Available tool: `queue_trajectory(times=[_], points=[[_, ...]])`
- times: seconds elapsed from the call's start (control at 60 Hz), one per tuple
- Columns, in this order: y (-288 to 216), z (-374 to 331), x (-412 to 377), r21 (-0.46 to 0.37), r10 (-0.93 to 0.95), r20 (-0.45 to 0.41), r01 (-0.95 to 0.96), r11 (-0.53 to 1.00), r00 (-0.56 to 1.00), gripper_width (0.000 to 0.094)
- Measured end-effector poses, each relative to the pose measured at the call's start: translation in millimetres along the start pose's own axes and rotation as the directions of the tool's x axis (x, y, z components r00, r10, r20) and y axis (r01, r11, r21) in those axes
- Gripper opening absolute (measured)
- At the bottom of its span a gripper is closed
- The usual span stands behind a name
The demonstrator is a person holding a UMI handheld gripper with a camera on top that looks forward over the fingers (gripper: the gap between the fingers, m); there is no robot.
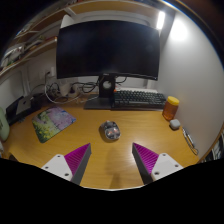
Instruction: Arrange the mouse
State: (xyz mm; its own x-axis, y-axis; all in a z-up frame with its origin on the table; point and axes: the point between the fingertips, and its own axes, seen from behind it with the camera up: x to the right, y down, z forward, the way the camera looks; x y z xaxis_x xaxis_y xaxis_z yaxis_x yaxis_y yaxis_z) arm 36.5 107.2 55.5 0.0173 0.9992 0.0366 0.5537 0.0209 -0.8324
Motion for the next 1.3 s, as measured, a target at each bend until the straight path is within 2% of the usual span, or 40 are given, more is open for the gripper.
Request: queue_trajectory(times=[0.4,0.633,1.0,1.067,1.15,1.217,1.3], points=[[-17,85,11,-0.001,-0.014,-0.031,0.014,1.000,0.999,0.0855],[-20,129,12,-0.028,-0.035,-0.028,0.035,0.999,0.999,0.0853],[-29,165,15,-0.041,-0.023,-0.026,0.022,0.999,0.999,0.0847],[-31,168,14,-0.041,-0.025,-0.023,0.024,0.999,0.999,0.0820],[-31,170,11,-0.042,-0.027,-0.022,0.026,0.999,0.999,0.0675],[-31,171,12,-0.041,-0.034,-0.038,0.033,0.999,0.999,0.0474],[-30,170,13,-0.053,-0.032,-0.066,0.028,0.998,0.997,0.0438]])
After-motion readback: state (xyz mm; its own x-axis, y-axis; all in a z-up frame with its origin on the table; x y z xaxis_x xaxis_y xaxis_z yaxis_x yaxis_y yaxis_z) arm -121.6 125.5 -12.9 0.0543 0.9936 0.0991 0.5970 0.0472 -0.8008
